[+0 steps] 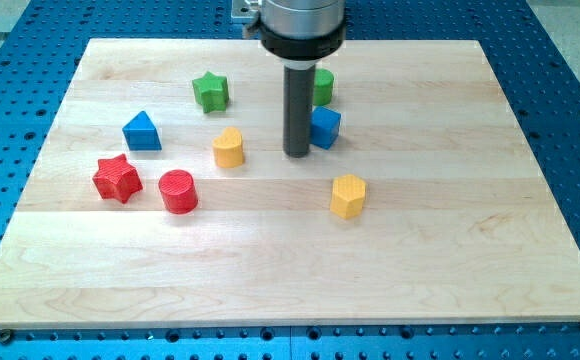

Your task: Adjust the blue cube vertically below the green circle

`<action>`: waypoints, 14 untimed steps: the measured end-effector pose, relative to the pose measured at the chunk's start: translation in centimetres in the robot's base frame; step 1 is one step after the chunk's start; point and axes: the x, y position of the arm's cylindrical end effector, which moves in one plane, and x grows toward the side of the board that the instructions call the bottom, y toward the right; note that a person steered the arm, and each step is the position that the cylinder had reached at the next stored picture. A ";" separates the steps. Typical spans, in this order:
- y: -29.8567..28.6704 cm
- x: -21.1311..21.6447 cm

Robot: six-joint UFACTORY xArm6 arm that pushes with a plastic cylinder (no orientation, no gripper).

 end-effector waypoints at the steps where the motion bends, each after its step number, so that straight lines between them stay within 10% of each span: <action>1: -3.2 -1.1; 3: -3.5 -8.9; 8: 4.5 -7.4; 14: -3.0 -7.1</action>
